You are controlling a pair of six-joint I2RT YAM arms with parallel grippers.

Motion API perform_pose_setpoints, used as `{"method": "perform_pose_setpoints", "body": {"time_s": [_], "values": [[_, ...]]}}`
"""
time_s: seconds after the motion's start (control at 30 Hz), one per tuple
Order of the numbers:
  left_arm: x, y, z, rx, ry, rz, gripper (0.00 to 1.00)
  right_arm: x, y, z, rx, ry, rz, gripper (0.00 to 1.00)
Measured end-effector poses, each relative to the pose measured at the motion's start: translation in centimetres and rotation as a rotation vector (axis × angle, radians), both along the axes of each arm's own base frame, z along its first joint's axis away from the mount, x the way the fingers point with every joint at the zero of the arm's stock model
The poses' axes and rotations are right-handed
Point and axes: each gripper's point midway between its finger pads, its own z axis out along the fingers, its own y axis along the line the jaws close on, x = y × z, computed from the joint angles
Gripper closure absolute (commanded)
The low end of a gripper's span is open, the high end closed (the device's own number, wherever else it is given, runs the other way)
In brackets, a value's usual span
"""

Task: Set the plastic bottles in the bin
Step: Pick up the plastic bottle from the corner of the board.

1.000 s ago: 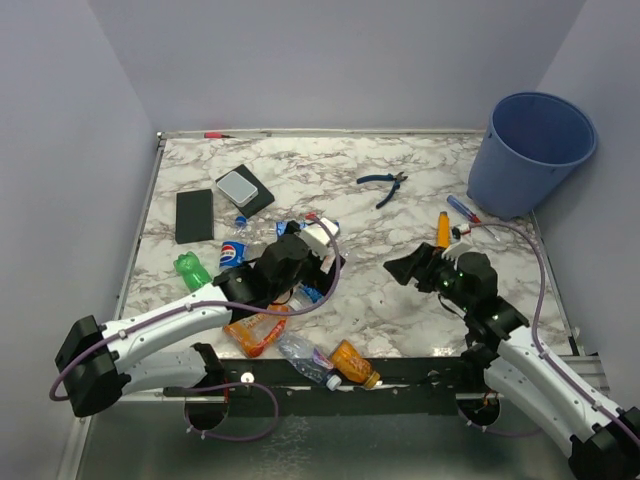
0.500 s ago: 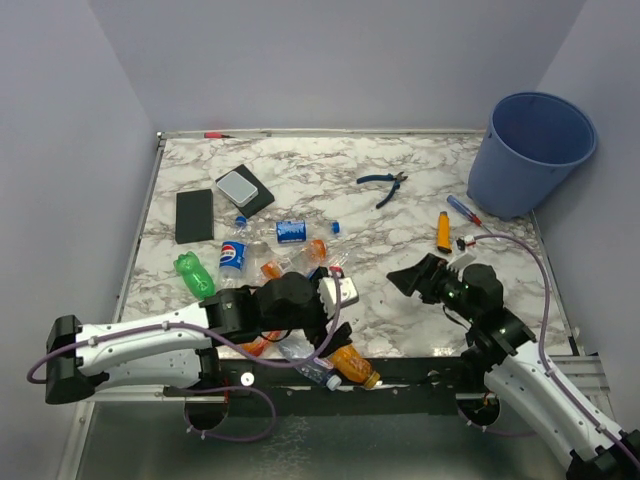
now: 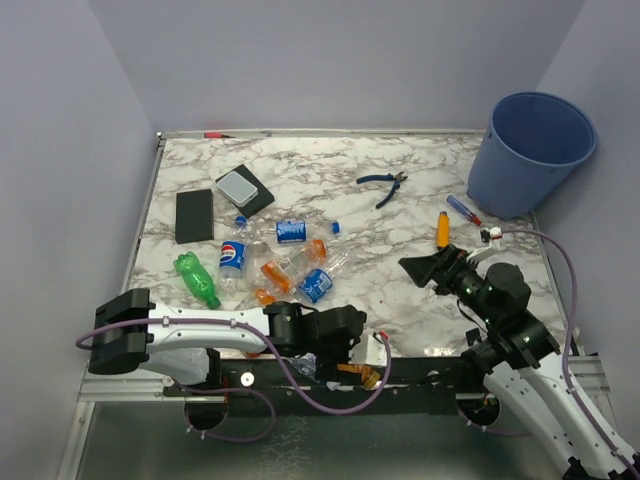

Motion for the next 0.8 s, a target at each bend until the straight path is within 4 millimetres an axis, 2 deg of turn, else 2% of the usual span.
{"method": "perform_pose_setpoints", "body": {"time_s": [0.13,0.57,0.8], "values": [[0.7,0.3,-0.9,0.044,-0.057,-0.044,0.08,-0.4,-0.8,1.3,0.007,-0.035,-0.030,0.09],[1.3,-1.2,-2.1,0.045,-0.121,-0.126,0.21,-0.9,-1.6,0.4,-0.012,-0.008,-0.054,0.09],[0.9,-1.7,-3.3,0.059,-0.101,-0.148,0.19,-0.9,-1.6,0.3,-0.014,-0.006,-0.057,0.09]]}}
